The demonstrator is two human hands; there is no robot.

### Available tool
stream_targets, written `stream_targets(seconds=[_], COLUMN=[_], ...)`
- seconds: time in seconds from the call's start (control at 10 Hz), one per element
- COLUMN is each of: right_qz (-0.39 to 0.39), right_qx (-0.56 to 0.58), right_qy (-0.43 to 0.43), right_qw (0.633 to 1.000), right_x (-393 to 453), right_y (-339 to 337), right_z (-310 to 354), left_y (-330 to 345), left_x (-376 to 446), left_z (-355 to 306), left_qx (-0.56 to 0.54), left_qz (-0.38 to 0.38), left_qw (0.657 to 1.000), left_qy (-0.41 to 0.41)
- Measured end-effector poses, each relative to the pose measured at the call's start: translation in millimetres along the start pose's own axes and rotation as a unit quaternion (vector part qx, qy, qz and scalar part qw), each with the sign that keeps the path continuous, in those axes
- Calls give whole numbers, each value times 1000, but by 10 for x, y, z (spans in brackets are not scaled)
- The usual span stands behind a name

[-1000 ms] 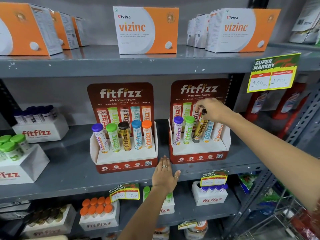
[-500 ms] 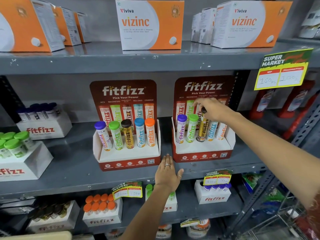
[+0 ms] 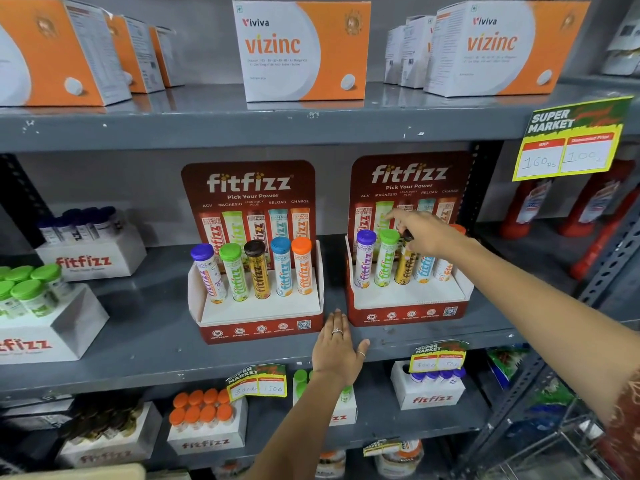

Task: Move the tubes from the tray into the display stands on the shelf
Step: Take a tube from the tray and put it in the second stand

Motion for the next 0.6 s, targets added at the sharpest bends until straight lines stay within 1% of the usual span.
stream_targets(seconds=[0.1,0.2,0.3,0.4,0.5,0.6], right_qz=[-16,-15,-49,-120,-175,-223], right_qx=[12,14,-24,-66,-57,-78], right_qy=[4,7,12,14,-3,-35], right_qw=[1000,1000,998,991,983,971], right_x=[-12,-22,-78,-192,-309,-485], right_y=[47,58,39,27,12,36], right_z=[-30,-21,-13,25,71,163], left_y=[-1,-17,-43,-97,-157,-218], left_x=[-1,-9,-20,-39,-66,-189], left_z=[0,-16,-33,-60,-85,-129], left_qx=[0,3,8,17,6,5], left_qz=[1,5,13,33,53,22], left_qw=[1000,1000,1000,999,999,1000], left_qy=[-1,-2,-2,1,5,20])
Point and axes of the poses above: each hand's wrist, its own x-axis towards the middle knuckle, its own y-axis out of the palm, z = x × y, the point moved 1 cm from there along x, towards the middle knuckle, and after that the axes turned 15 degrees about y, right-handed, at the moved point
